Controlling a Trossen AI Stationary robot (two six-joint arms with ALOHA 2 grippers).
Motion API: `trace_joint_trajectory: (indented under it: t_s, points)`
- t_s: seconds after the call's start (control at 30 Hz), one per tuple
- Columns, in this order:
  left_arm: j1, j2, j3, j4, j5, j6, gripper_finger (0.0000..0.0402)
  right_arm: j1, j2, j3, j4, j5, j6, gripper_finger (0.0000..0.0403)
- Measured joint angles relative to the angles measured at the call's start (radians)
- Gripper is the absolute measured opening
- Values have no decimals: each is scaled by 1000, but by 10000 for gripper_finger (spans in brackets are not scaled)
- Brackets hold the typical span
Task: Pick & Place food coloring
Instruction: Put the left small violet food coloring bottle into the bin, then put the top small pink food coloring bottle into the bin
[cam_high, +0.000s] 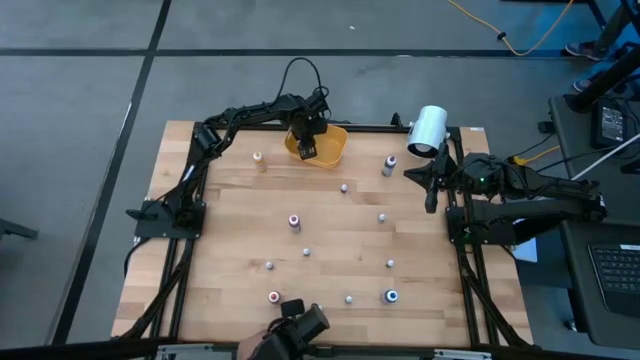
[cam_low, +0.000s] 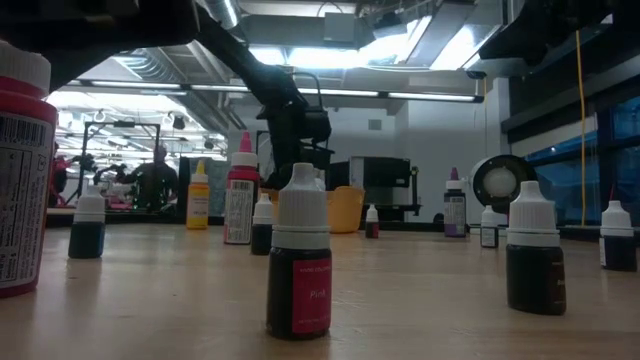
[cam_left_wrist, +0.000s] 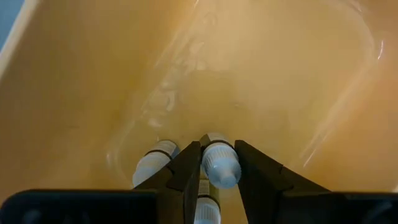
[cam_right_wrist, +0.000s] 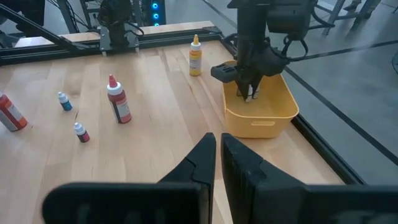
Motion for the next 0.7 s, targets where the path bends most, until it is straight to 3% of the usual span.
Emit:
trace_joint_trajectory:
  t_s: [0.47,0.7]
  points:
    - [-3,-6,1,-19,-2,-8,118,0,0,0,-2,0,-2,30]
    - [-4,-95,2,-32,-18,-3,127,0,0,0,-2,0,-1,30]
